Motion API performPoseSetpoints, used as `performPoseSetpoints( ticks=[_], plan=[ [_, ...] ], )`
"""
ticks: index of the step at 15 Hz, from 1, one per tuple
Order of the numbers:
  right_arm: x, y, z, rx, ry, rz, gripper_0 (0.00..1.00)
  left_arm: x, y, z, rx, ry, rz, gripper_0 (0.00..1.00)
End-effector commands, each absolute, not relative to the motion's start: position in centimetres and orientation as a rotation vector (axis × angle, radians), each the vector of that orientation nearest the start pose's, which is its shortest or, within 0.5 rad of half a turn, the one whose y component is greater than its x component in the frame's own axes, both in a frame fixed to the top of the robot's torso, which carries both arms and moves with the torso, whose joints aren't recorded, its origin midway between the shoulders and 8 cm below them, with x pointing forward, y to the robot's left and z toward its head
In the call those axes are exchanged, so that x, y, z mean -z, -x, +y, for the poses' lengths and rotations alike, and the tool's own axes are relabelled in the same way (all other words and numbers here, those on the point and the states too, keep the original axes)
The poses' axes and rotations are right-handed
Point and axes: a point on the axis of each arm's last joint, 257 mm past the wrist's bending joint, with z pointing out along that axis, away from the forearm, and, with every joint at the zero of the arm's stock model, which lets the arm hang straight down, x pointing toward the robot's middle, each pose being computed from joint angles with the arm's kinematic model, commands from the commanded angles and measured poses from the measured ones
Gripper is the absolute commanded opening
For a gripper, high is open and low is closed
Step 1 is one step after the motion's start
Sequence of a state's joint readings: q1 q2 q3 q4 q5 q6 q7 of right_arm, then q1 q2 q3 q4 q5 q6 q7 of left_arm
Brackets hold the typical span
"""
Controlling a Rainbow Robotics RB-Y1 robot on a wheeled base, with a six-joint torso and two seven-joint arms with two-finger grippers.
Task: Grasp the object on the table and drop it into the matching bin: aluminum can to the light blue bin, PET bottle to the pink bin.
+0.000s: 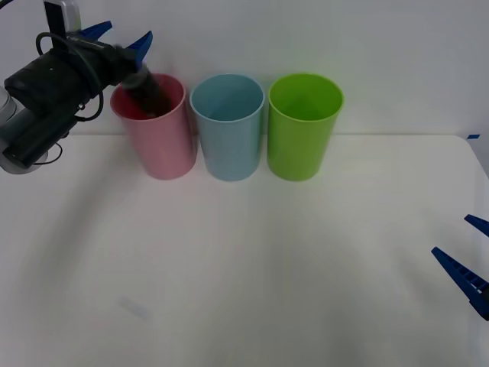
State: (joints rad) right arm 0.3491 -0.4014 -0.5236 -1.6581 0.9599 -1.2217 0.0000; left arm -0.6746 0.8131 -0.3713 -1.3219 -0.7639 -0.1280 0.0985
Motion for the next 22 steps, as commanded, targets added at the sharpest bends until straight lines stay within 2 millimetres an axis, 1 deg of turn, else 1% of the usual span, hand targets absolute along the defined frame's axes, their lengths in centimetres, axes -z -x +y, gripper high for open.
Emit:
performPoseSetpoints(
  ticks=[1,4,6,9,11,15,17,18,19,21,22],
  plan=[
    [16.9,-34.2,-33.0,-0.567,0.465,1.441,1.00,-2.0,-66.2,23.3,0.299,-0.351,1.373,1.00],
    [16.9,-34.2,-33.0,-0.567,0.465,1.441,1.00,-1.2,-65.7,23.5,0.315,-0.356,1.387,1.00],
    [16.9,-34.2,-33.0,-0.567,0.465,1.441,1.00,-0.6,-64.8,24.1,0.321,-0.359,1.399,1.00],
    [16.9,-34.2,-33.0,-0.567,0.465,1.441,1.00,-0.2,-62.9,25.7,0.330,-0.349,1.402,1.00],
    [16.9,-34.2,-33.0,-0.567,0.465,1.441,1.00,0.3,-61.2,26.7,0.342,-0.328,1.400,1.00],
    [16.9,-34.2,-33.0,-0.567,0.465,1.441,1.00,1.7,-57.1,30.0,0.340,-0.293,1.399,1.00],
    [16.9,-34.2,-33.0,-0.567,0.465,1.441,1.00,2.7,-54.6,32.4,0.329,-0.293,1.408,1.00],
    [16.9,-34.2,-33.0,-0.567,0.465,1.441,1.00,3.4,-53.5,33.3,0.329,-0.299,1.417,1.00],
    [16.9,-34.2,-33.0,-0.567,0.465,1.441,1.00,4.2,-52.1,34.8,0.317,-0.307,1.432,1.00],
    [16.9,-34.2,-33.0,-0.567,0.465,1.441,1.00,5.7,-50.0,36.4,0.313,-0.331,1.459,1.00],
    [16.9,-34.2,-33.0,-0.567,0.465,1.441,1.00,6.8,-48.5,37.4,0.310,-0.346,1.483,1.00]
  ],
)
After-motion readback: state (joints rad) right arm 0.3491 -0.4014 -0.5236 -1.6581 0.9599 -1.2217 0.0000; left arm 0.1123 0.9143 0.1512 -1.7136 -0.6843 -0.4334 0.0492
